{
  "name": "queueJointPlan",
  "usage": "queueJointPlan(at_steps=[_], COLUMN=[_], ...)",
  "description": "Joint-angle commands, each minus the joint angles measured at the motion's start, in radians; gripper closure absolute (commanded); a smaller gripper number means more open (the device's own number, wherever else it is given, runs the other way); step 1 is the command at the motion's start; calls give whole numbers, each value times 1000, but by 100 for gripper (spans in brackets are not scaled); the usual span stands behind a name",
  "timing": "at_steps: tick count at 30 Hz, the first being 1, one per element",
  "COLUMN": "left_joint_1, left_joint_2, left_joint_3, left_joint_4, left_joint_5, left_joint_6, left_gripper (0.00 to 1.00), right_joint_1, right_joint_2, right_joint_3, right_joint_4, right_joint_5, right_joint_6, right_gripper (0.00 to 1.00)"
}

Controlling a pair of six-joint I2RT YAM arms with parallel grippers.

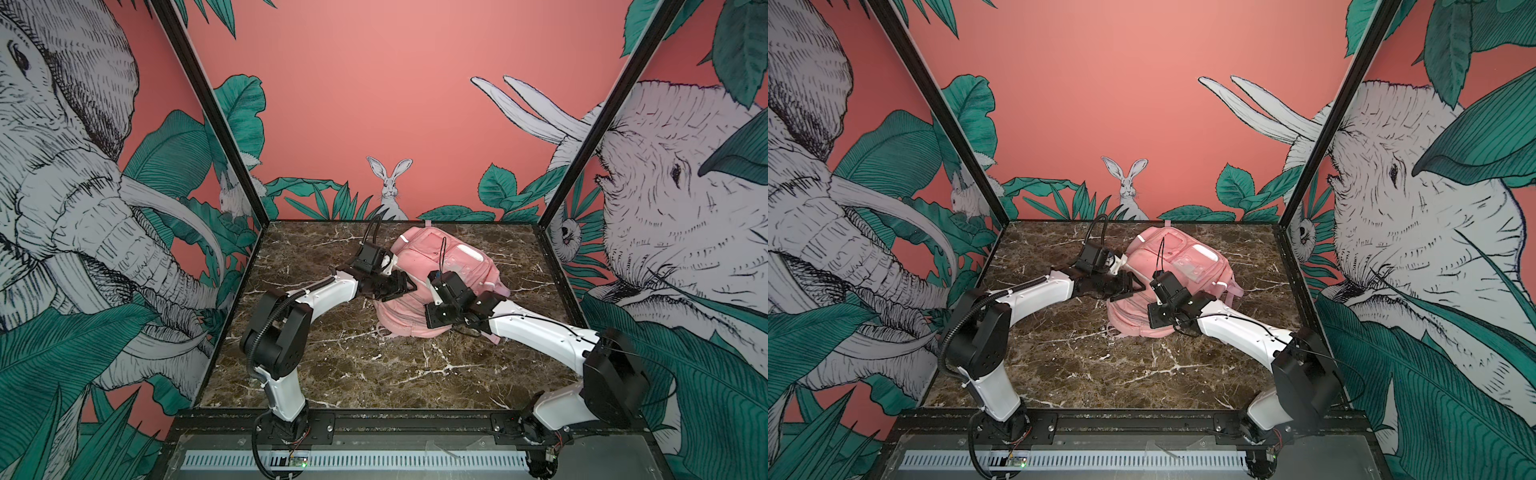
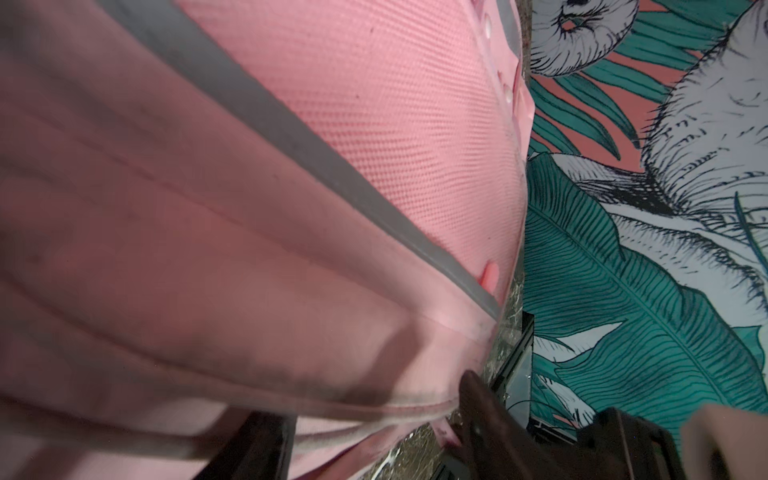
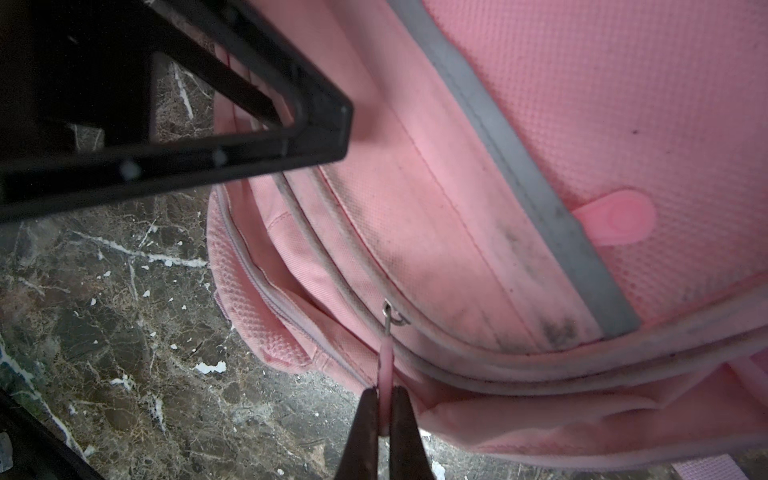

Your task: Pack the student bag

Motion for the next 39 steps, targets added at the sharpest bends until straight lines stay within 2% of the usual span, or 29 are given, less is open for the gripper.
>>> queueJointPlan(at_steps=[1, 4, 6, 12, 16, 27, 39], left_joint_1=[2, 1, 1, 5, 20, 85, 83], left_joint_2=[20, 38, 42, 47, 37, -2, -26], left_joint_3=[4, 19, 21, 48, 61, 46, 15], left_joint_4=[82, 85, 78, 40, 12, -44, -64], left_joint_5=[-9, -10, -14, -21, -23, -23, -25], left_joint_6=[-56, -56, -50, -14, 11, 56, 64], left_gripper=[38, 40, 46, 79, 92, 96, 96], right_joint_1=[6, 6, 6, 3, -25, -259, -325], right_joint_2=[-23, -25, -31, -44, -72, -176, -76], right_joint_3=[-4, -12, -18, -31, -58, -141, -62], right_joint_4=[-3, -2, -6, -33, -61, -113, -72], right_joint_5=[-12, -11, -2, 35, 56, 76, 121], right_joint_6=[-8, -7, -7, -14, -22, -54, -59], right_gripper=[100, 100, 100, 100, 100, 100, 100])
